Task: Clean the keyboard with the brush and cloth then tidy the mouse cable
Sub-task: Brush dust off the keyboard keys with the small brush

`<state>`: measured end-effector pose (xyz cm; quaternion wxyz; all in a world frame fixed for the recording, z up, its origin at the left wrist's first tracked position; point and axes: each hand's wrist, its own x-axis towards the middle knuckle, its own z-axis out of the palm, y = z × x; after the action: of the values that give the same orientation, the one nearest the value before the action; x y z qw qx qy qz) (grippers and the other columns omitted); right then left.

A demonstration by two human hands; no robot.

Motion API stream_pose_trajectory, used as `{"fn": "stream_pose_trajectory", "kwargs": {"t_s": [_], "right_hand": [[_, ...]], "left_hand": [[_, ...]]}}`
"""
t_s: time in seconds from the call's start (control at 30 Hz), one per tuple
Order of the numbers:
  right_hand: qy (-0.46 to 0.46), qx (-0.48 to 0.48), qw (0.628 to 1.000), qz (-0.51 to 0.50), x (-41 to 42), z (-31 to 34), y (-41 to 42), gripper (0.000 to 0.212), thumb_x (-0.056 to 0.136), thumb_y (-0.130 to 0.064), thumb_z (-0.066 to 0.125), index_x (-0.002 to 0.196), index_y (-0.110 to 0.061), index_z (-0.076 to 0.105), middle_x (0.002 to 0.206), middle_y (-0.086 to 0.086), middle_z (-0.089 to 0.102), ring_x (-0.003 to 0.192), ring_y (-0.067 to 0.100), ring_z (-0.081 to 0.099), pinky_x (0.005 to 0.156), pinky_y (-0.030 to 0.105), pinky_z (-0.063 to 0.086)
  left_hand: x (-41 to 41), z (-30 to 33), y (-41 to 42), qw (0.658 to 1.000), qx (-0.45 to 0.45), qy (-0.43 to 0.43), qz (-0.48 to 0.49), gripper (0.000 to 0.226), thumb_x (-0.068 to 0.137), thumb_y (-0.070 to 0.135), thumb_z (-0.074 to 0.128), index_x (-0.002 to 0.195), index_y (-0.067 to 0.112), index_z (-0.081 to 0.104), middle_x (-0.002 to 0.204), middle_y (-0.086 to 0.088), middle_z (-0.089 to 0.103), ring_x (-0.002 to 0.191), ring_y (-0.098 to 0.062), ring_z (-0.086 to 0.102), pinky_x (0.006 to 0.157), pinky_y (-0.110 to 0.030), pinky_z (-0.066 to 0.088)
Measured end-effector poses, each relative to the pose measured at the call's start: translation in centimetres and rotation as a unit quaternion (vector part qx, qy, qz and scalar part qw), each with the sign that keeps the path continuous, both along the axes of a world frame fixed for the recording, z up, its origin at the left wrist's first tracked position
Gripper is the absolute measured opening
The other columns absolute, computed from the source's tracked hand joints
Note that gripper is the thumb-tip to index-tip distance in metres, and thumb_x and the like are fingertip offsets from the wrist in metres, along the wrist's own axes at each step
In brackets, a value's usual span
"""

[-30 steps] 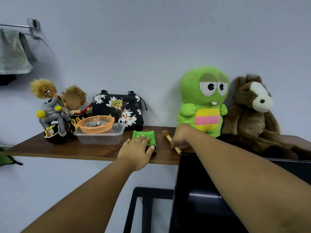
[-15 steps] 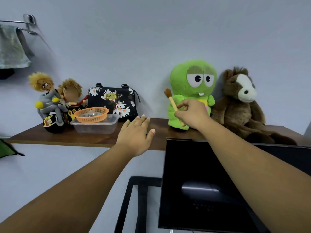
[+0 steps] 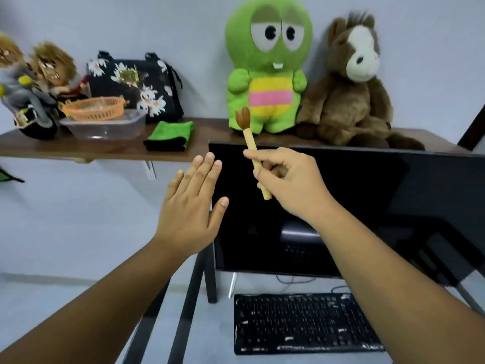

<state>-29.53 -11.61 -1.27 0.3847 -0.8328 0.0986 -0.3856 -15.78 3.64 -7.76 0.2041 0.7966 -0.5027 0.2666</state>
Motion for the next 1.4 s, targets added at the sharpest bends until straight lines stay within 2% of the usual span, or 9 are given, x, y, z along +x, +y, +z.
{"fn": "stream_pose_trajectory", "kwargs": {"t_s": [0.27,0.43,0.57,0.67,0.9,1.0,1.1,1.2,1.4], "right_hand": [[0.045,0.040,0.995,0.078,-3.9,-9.2,2.3,0.023,0.091,-0.004,0.064,0.106,-0.017,0.075,0.087,0.004,0.060,0.068,0.017,0.062,0.065,0.027,0.054],[0.094,0.090,0.988,0.085,-6.1,-14.9,3.5,0.019,0.093,-0.004,0.060,0.103,-0.013,0.073,0.084,-0.003,0.059,0.059,0.014,0.062,0.062,0.028,0.053],[0.142,0.131,0.979,0.057,-7.6,-19.8,3.9,0.032,0.093,0.004,0.050,0.098,-0.017,0.074,0.078,-0.003,0.059,0.055,0.017,0.058,0.060,0.037,0.052],[0.176,0.139,0.974,0.032,-8.3,-23.3,4.0,0.044,0.087,0.013,0.047,0.097,-0.020,0.074,0.080,-0.007,0.061,0.063,0.015,0.060,0.061,0.031,0.052],[0.177,0.146,0.973,-0.030,-8.2,-28.3,4.5,0.029,0.075,0.004,0.078,0.097,-0.015,0.071,0.081,-0.003,0.063,0.066,0.008,0.058,0.064,0.019,0.050],[0.135,0.156,0.975,-0.079,-7.4,-28.5,5.1,0.016,0.081,-0.008,0.077,0.091,-0.007,0.065,0.071,0.003,0.063,0.069,-0.004,0.059,0.061,0.013,0.045],[0.118,0.194,0.966,-0.128,-6.7,-29.1,5.5,0.008,0.092,-0.015,0.064,0.087,-0.011,0.059,0.063,0.000,0.063,0.054,0.007,0.058,0.047,0.026,0.044],[0.115,0.265,0.946,-0.146,-6.2,-30.1,5.8,0.004,0.092,-0.016,0.061,0.090,-0.014,0.059,0.069,0.003,0.067,0.061,0.025,0.067,0.057,0.043,0.054],[0.152,0.302,0.928,-0.159,-6.0,-31.6,6.2,0.012,0.091,-0.010,0.061,0.086,-0.020,0.065,0.070,0.002,0.071,0.063,0.023,0.070,0.060,0.045,0.058]], "left_hand": [[-4.7,-7.7,2.2,0.994,0.034,0.099,0.024,0.061,0.099,0.044,0.029,0.154,0.019,0.020,0.162,0.001,0.015,0.149,-0.014,0.005,0.120,-0.041,0.013],[-6.6,-13.9,3.3,0.981,0.074,0.175,0.050,0.061,0.099,0.044,0.027,0.154,0.022,0.016,0.162,0.005,0.009,0.149,-0.009,-0.001,0.121,-0.038,0.007],[-7.3,-19.0,4.2,0.961,0.133,0.230,0.069,0.061,0.099,0.045,0.021,0.155,0.023,0.013,0.162,0.007,0.005,0.148,-0.008,-0.005,0.121,-0.037,0.001],[-7.6,-22.0,4.8,0.946,0.180,0.261,0.075,0.066,0.096,0.050,0.010,0.155,0.022,0.011,0.161,0.008,0.002,0.149,-0.010,-0.005,0.122,-0.039,0.002],[-7.8,-27.0,5.4,0.904,0.267,0.323,0.089,0.080,0.084,0.056,-0.006,0.155,0.020,0.003,0.162,0.006,-0.005,0.148,-0.011,-0.008,0.120,-0.034,-0.004],[-7.7,-28.3,5.4,0.886,0.293,0.348,0.088,0.070,0.094,0.053,0.006,0.155,0.019,-0.001,0.162,0.005,-0.008,0.148,-0.012,-0.011,0.121,-0.035,-0.003],[-7.5,-28.9,5.3,0.873,0.313,0.367,0.073,0.064,0.101,0.045,0.019,0.154,0.019,-0.005,0.161,0.005,-0.013,0.147,-0.012,-0.014,0.120,-0.033,-0.004],[-7.3,-29.7,5.3,0.856,0.338,0.388,0.051,0.065,0.102,0.045,0.021,0.154,0.018,-0.005,0.161,0.003,-0.014,0.148,-0.014,-0.013,0.119,-0.033,-0.003],[-7.0,-30.4,5.8,0.856,0.369,0.360,0.039,0.065,0.101,0.047,0.017,0.153,0.020,-0.010,0.159,0.003,-0.020,0.147,-0.014,-0.016,0.119,-0.032,-0.003]]}}
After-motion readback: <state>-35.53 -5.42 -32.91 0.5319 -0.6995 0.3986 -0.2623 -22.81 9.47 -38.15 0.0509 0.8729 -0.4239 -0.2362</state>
